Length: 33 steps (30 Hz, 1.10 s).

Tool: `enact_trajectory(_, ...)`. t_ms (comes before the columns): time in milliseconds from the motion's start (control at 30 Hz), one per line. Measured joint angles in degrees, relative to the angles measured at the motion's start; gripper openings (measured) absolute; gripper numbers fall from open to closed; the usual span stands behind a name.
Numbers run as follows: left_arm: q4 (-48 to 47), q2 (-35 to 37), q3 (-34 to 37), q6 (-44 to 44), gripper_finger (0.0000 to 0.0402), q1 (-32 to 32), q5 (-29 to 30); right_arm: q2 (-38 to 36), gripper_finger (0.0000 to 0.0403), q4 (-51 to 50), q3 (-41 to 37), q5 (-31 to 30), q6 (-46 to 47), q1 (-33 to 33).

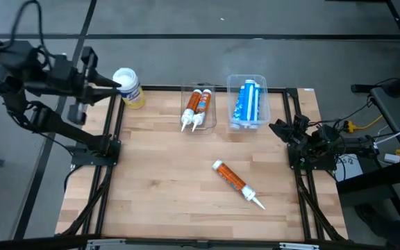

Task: Pick & place silicon tubes, Sealant and Lysol wipes
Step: Put the orange sealant into the left transparent bin

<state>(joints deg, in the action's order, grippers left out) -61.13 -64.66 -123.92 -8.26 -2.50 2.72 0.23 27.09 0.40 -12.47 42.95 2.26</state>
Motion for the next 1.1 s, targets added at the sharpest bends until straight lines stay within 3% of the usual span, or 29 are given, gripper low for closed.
enact_trajectory(300,12.13,3.33,0.0,-0.06,0.0063,-0.01,-7.44,0.0,0.0035,-0.91,0.0,-1.24,0.01,0.0)
enact_trajectory(500,10.67,4.89,-0.05,-0.64,0.006,0.0,-7.33,0.02,0.0035,-2.05,0.0,-1.64,0.15,0.0)
enact_trajectory(600,9.03,6.63,1.04,-0.93,0.0062,0.0,-4.32,0.02,0.0035,-2.14,0.0,-1.64,0.18,0.0)
enact_trajectory(767,14.99,14.8,12.59,0.01,0.0061,-0.02,-0.71,0.02,0.0035,-2.14,0.0,-1.64,0.14,0.0)
enact_trajectory(933,29.59,24.89,30.9,1.65,0.006,-0.01,3.73,0.02,0.0035,-2.14,0.0,-1.64,0.42,0.0)
enact_trajectory(1100,39.74,33.74,43.15,4.69,0.006,0.0,5.31,0.02,0.0035,-2.16,0.0,-2.08,1.78,0.0)
